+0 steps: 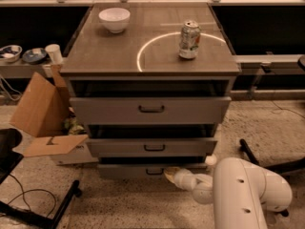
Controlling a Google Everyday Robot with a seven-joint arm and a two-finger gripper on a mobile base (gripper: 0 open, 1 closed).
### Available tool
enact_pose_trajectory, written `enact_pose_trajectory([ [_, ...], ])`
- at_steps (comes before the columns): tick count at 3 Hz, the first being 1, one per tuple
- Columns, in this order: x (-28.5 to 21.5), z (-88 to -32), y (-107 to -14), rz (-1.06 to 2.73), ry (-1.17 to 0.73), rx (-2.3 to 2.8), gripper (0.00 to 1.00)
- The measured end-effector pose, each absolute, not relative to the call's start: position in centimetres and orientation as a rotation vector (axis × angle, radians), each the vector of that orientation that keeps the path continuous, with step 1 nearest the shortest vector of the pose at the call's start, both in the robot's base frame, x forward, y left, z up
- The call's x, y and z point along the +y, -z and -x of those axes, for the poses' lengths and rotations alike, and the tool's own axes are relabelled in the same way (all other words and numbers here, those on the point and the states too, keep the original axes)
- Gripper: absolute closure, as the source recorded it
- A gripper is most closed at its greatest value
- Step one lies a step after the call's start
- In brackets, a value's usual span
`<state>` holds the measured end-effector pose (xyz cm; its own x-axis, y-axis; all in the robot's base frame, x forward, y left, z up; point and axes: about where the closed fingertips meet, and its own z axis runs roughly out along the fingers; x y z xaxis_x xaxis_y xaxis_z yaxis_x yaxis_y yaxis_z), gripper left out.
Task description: Close bottom drawer
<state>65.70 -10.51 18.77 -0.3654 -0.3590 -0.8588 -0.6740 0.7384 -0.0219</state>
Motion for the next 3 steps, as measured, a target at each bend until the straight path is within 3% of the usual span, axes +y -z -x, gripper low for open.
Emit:
enact_pose_trajectory([
  [2, -10.47, -65.60, -18.77, 0.785, -0.417, 1.987, 0.54],
  [3, -10.47, -65.61, -18.77, 0.785, -0.417, 1.987, 0.23],
])
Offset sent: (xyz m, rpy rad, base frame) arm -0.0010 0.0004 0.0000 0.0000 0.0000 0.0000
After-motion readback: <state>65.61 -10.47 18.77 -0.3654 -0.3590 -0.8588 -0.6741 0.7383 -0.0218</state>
